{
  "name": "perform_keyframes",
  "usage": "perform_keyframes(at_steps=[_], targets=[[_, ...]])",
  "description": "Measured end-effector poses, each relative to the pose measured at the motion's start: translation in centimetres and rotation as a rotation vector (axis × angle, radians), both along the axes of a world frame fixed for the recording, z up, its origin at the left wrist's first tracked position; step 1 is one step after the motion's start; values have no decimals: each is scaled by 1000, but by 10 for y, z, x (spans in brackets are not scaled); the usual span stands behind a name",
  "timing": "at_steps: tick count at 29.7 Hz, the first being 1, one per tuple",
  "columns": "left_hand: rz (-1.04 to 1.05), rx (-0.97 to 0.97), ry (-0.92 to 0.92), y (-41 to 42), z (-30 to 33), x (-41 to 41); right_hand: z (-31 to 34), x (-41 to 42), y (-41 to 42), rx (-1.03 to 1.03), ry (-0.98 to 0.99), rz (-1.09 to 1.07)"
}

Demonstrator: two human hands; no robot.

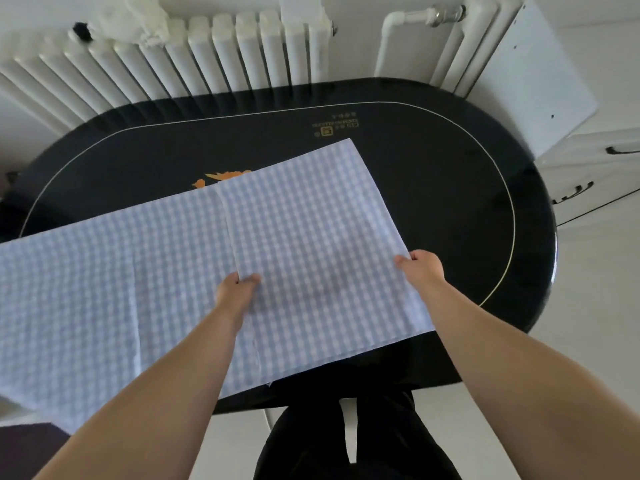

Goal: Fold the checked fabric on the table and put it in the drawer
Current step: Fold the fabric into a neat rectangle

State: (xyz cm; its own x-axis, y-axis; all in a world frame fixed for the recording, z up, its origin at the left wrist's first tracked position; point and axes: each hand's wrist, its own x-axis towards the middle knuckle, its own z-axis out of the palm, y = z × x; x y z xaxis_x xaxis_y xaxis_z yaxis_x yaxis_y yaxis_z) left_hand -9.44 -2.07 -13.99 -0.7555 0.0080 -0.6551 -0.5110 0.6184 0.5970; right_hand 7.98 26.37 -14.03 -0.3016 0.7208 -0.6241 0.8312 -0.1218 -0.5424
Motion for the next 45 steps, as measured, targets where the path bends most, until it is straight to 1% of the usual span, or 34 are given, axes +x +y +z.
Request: perform_keyframes(at_steps=[4,6,8,11,13,15,17,19,20,21,23,25,28,31,32,35,38,40,42,45], targets=[[-34,85,-10,36,2,14,4,8,31,140,45,-116],[-38,132,-82,68,2,24,12,16,59,193,13,-155],[-46,219,-162,106,3,34,20,25,93,265,-10,-176],[-87,309,-214,159,2,49,26,43,138,365,-10,-211],[-104,317,-221,185,0,58,24,54,160,397,-48,-196],[-102,315,-220,200,-3,62,20,62,174,401,-127,-157],[-70,326,-220,204,-5,63,15,65,178,373,-213,-124],[-63,329,-212,205,-3,64,12,64,167,388,-247,-43],[-83,319,-186,206,-1,65,10,62,159,429,-237,23],[-132,303,-120,207,5,66,9,59,150,475,-213,94],[-274,281,95,209,24,69,8,50,129,547,-142,221],[-389,312,264,206,49,68,11,39,107,588,-61,338],[-380,376,482,175,86,51,14,30,78,582,-2,520],[-344,290,627,113,107,26,22,21,49,609,109,664],[-303,257,644,87,110,19,26,15,37,638,171,703],[-106,188,611,-2,102,1,39,-2,-2,731,348,828],[39,5,541,-90,84,-12,45,-17,-46,742,437,956],[70,-156,472,-134,69,-21,41,-25,-74,684,391,1058],[83,-286,382,-167,53,-28,33,-30,-99,579,255,1156],[47,-380,307,-204,33,-34,16,-33,-127,450,39,1224]])
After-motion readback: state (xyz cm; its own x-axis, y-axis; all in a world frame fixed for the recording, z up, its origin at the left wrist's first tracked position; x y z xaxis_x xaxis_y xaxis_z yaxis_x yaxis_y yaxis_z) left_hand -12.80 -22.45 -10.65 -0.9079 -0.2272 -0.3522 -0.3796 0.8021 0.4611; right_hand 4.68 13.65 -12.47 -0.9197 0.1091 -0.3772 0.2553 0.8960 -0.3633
